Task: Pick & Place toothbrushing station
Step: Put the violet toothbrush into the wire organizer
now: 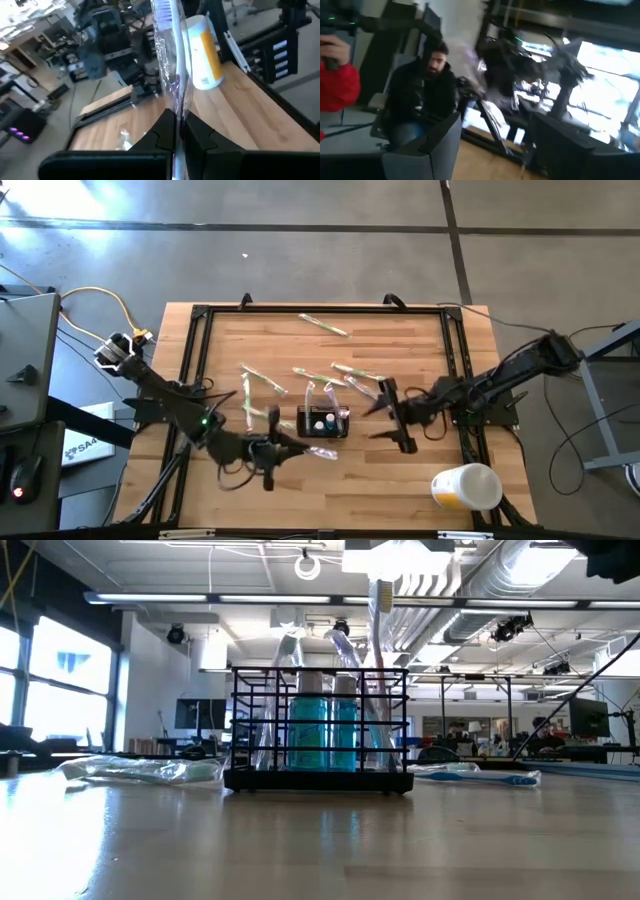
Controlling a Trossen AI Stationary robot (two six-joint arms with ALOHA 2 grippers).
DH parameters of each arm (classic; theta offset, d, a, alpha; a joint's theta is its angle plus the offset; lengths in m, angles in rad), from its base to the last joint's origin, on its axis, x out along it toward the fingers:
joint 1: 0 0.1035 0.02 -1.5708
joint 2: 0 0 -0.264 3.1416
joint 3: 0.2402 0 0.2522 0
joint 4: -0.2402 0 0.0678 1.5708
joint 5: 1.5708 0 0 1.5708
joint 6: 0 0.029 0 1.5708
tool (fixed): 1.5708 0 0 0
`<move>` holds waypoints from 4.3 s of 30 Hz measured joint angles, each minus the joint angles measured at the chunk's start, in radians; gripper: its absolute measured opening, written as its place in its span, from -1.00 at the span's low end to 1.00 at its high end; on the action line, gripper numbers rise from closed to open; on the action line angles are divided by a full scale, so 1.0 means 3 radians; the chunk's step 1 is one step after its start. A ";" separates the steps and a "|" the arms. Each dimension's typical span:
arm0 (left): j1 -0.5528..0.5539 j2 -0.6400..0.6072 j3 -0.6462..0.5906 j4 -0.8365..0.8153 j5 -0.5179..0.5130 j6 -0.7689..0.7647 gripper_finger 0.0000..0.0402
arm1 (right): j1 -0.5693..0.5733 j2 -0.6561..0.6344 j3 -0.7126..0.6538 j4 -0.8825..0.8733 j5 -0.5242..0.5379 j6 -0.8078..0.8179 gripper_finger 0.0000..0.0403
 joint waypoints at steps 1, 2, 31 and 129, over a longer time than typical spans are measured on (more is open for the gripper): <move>0.0046 0.0028 0.0000 0.0085 0.0112 -0.0026 -0.96 | 0.0063 0.0001 0.0000 0.0022 0.0035 -0.0085 0.15; 0.0107 0.0077 0.0004 0.0208 0.0231 -0.0052 -0.96 | 0.0124 0.0001 0.0000 0.0042 0.0099 -0.0169 0.15; 0.0877 0.0829 0.0014 0.1298 0.1253 -0.0140 -0.96 | 0.0519 0.0733 0.0119 0.0801 0.0926 -0.0423 0.15; 0.0872 0.0887 0.0023 0.1107 0.0826 -0.0617 -0.31 | 0.0668 0.0846 0.0352 0.0038 0.1686 -0.0669 -0.91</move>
